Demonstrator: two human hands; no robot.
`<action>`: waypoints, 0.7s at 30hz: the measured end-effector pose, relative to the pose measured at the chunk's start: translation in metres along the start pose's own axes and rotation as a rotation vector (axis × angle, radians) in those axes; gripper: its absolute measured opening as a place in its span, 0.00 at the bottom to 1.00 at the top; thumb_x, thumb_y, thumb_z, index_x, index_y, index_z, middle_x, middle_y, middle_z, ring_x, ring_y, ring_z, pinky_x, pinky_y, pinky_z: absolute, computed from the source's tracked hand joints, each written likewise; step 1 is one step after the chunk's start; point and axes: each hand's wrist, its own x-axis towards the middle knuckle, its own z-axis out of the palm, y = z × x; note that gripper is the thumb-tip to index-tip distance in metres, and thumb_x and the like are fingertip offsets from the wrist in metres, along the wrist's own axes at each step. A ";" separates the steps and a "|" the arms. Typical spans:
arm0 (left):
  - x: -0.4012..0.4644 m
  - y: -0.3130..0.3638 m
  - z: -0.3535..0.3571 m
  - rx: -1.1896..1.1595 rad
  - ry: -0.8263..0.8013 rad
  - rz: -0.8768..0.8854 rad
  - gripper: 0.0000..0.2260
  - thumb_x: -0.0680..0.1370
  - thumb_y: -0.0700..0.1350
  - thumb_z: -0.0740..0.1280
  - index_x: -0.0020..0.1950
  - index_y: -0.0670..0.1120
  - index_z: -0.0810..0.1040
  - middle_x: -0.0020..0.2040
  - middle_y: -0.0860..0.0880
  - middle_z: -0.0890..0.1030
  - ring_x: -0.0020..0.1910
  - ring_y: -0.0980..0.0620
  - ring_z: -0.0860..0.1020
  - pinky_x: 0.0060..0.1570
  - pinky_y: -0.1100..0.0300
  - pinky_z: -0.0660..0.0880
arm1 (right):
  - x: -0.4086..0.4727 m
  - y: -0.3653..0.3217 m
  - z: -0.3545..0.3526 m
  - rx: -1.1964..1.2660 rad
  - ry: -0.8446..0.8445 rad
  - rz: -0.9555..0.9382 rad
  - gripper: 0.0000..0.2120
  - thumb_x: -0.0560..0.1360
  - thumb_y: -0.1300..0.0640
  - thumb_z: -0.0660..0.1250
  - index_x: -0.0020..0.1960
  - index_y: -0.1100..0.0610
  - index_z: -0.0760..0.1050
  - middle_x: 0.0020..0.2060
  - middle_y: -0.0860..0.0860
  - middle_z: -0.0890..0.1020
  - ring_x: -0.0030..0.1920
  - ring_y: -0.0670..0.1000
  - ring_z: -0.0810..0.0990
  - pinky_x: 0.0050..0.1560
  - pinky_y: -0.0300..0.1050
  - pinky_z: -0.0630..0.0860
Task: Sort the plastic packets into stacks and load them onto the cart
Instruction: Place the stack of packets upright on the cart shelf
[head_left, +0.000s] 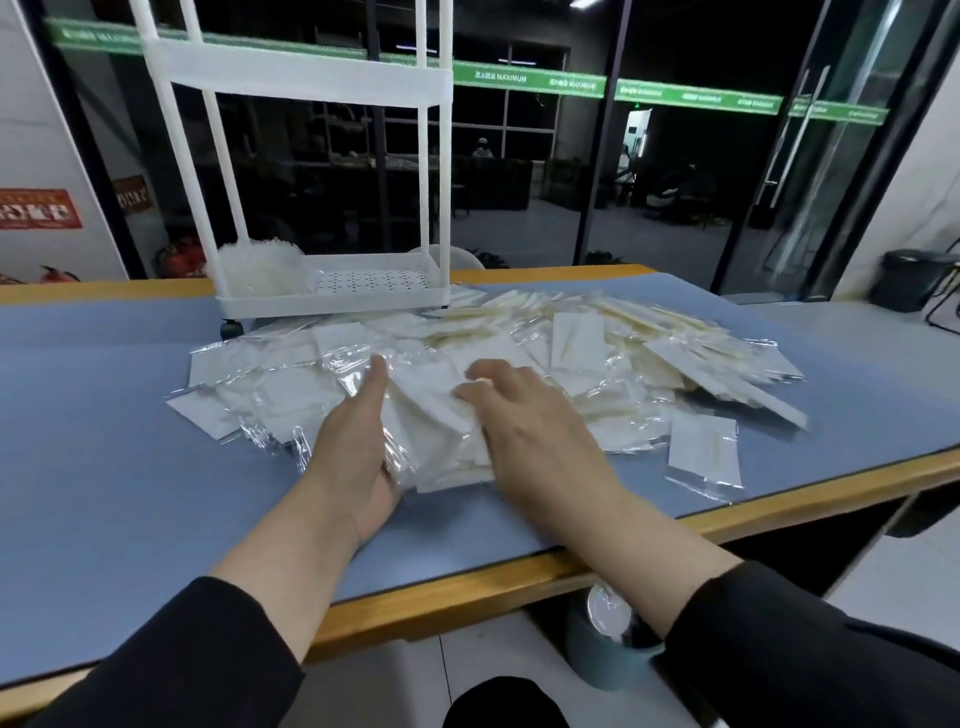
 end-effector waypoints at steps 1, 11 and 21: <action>0.001 0.001 0.000 -0.015 0.000 -0.018 0.24 0.81 0.60 0.63 0.62 0.40 0.80 0.54 0.40 0.86 0.52 0.41 0.86 0.53 0.45 0.82 | 0.001 -0.005 0.006 0.001 -0.077 -0.015 0.21 0.73 0.67 0.61 0.65 0.58 0.74 0.65 0.56 0.74 0.54 0.61 0.76 0.48 0.58 0.76; 0.019 -0.003 -0.013 0.093 0.183 0.269 0.06 0.77 0.38 0.73 0.52 0.46 0.83 0.47 0.48 0.87 0.50 0.45 0.86 0.52 0.48 0.82 | 0.023 0.063 -0.025 0.012 -0.149 0.209 0.30 0.77 0.50 0.67 0.77 0.52 0.64 0.75 0.51 0.69 0.74 0.55 0.66 0.74 0.55 0.60; 0.020 -0.014 -0.013 0.449 0.020 0.277 0.13 0.77 0.39 0.73 0.58 0.52 0.80 0.48 0.55 0.87 0.50 0.50 0.85 0.60 0.44 0.80 | 0.032 0.102 -0.016 -0.095 -0.382 0.634 0.37 0.76 0.48 0.69 0.79 0.53 0.55 0.69 0.57 0.74 0.66 0.60 0.74 0.53 0.49 0.69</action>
